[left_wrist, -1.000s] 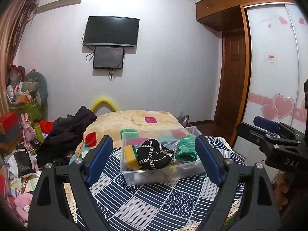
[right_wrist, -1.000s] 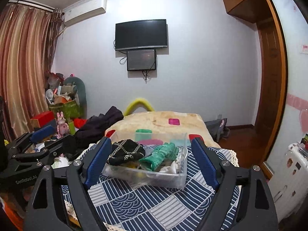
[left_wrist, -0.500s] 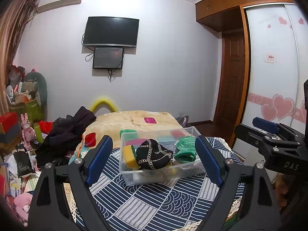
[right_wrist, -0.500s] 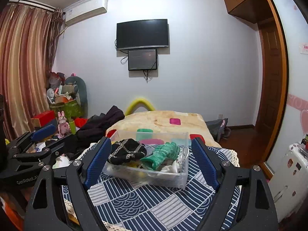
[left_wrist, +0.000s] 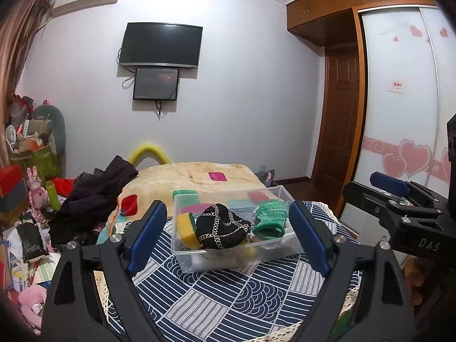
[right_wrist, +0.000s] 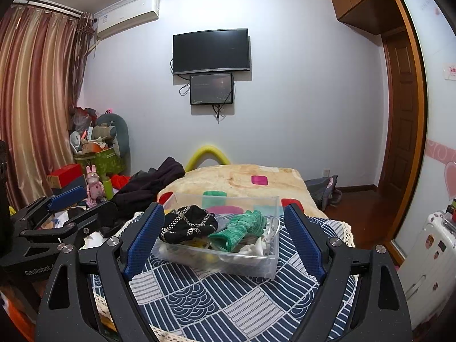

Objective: Organize soft objects

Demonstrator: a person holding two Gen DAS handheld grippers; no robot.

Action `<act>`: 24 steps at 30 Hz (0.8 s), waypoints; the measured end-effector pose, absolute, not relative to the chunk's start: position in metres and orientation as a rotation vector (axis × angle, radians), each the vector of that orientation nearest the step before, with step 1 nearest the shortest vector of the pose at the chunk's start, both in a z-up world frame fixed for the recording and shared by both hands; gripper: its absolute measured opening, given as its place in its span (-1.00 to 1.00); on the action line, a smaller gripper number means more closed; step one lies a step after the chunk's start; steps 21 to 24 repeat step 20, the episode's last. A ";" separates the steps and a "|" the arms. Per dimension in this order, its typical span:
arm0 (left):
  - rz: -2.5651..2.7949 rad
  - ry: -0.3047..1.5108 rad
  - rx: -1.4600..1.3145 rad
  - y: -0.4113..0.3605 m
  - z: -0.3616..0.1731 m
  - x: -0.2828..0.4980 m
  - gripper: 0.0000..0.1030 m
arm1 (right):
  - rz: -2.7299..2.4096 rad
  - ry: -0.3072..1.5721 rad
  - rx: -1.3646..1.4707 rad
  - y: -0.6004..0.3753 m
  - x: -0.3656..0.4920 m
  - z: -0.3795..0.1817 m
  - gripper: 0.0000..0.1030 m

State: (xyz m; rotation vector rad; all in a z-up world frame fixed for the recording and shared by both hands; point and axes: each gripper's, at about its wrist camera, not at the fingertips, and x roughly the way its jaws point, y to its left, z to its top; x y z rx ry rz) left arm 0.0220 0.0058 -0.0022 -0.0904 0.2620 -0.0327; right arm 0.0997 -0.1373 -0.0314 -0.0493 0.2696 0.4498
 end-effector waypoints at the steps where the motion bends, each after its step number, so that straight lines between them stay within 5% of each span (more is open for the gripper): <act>1: -0.032 0.261 -0.088 0.006 -0.002 0.022 0.71 | 0.450 0.269 -0.049 -0.137 0.099 -0.031 0.64; 24: -0.026 0.253 -0.073 0.002 -0.002 0.017 0.71 | 0.452 0.277 -0.052 -0.136 0.096 -0.033 0.64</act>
